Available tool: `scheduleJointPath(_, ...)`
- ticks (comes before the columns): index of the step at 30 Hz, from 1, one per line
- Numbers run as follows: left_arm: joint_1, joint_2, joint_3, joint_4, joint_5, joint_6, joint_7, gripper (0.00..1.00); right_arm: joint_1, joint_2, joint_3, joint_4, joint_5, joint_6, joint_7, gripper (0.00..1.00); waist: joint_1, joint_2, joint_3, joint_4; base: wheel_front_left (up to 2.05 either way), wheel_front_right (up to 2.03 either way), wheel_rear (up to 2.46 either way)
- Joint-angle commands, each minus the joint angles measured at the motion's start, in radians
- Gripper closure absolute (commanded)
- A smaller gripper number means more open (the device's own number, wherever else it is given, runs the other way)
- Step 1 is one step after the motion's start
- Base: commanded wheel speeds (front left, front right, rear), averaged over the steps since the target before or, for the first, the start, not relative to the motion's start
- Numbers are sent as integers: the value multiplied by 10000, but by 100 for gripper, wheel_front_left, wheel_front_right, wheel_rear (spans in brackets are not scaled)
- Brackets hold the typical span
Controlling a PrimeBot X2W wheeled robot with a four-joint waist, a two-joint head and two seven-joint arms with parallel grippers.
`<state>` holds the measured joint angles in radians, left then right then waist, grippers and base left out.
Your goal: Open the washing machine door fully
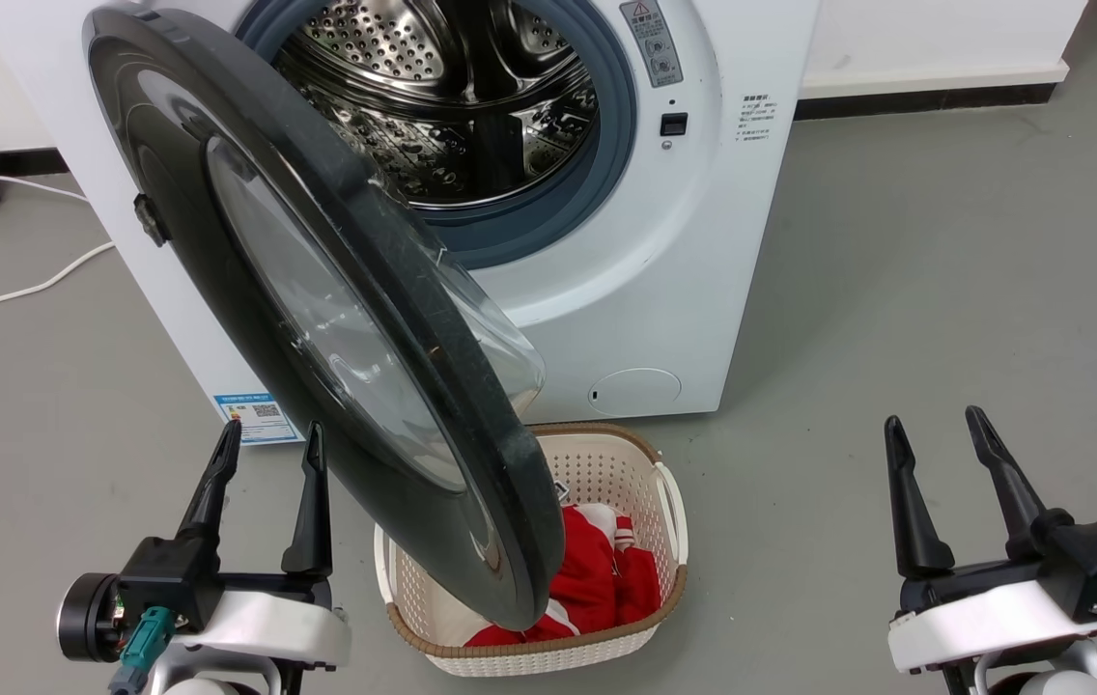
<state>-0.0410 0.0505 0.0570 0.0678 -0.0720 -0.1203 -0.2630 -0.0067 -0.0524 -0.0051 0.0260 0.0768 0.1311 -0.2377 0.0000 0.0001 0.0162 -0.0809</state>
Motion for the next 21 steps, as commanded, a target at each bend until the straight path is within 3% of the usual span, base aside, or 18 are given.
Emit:
scheduleJointPath(1, 15, -3, -32, 43, -4, -23, -25, 0, -143, 41, 46, 25, -58, -6, -49, 0, 0, -1, 6, 21, 0, 0, 0)
scheduleJointPath(5, 18, -3, -47, 77, -7, -40, -25, 0, -169, 41, 84, 41, -47, -6, -61, 0, 0, -1, 4, 23, 0, 0, 0)
scheduleJointPath(6, 5, 9, -71, 36, 21, -34, -25, 69, -172, 41, 88, 40, -46, -6, -58, 0, 0, -1, 9, 23, 0, 0, 0)
scheduleJointPath(7, 9, 18, -85, 26, 43, -40, -25, 100, -174, 42, 96, 43, -33, -6, -62, 0, 0, -1, 14, 22, 0, 0, 0)
scheduleJointPath(14, -128, 33, -3, -263, 130, -26, -25, 100, -179, 41, 117, 78, 28, -6, -66, 0, 0, -1, 39, 22, 0, 0, 0)
scheduleJointPath(21, -362, 24, 137, -1465, 192, 97, -23, 100, -131, 41, 65, 156, 98, -6, -29, 0, 0, -1, -1, 75, 0, 0, 0)
